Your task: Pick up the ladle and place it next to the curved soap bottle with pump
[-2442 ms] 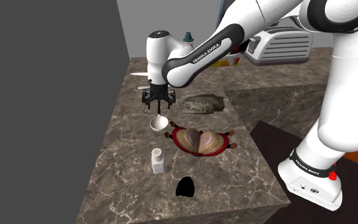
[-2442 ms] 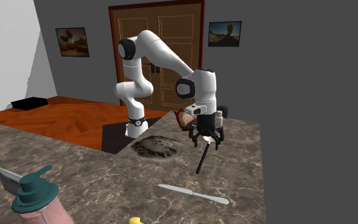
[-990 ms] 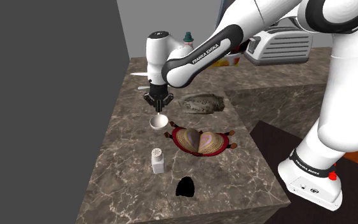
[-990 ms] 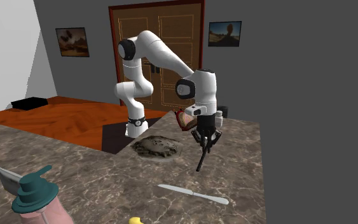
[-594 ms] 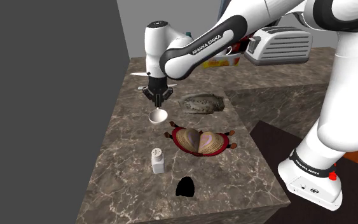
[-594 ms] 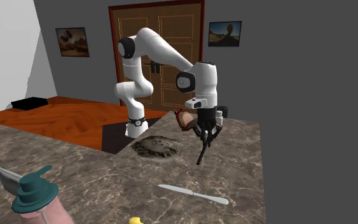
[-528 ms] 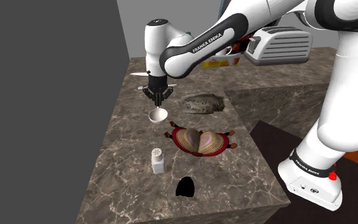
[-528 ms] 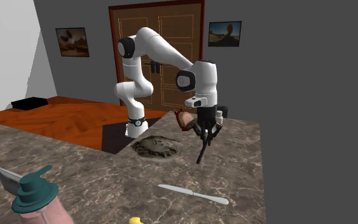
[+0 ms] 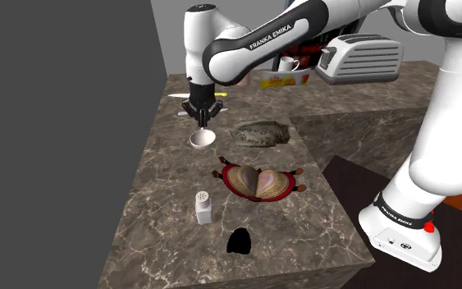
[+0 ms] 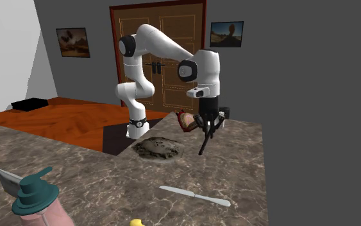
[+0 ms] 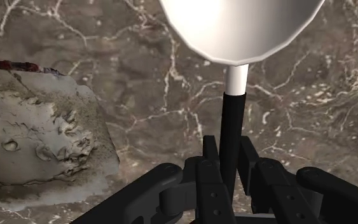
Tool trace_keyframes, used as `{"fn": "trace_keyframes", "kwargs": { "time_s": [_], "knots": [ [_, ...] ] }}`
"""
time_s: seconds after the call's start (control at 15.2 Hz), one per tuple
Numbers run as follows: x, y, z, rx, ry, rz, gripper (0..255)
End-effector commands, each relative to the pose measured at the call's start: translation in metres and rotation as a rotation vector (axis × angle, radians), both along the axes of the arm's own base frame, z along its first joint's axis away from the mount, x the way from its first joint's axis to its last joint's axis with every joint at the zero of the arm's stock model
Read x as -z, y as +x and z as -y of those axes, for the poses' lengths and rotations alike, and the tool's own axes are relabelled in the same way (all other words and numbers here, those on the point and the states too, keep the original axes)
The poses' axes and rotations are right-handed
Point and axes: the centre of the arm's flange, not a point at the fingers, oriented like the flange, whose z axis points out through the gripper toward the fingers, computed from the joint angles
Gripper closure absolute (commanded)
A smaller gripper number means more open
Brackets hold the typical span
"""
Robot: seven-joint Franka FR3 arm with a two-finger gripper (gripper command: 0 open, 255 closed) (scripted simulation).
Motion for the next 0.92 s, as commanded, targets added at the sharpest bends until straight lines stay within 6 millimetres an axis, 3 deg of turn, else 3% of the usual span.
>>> {"fn": "trace_keyframes", "kwargs": {
  "time_s": [0.0, 0.86],
  "knots": [
    [-0.011, 0.000, 0.000, 0.000, 0.000, 0.000, 255],
    [-0.080, 0.000, 0.000, 0.000, 0.000, 0.000, 255]
  ]
}}
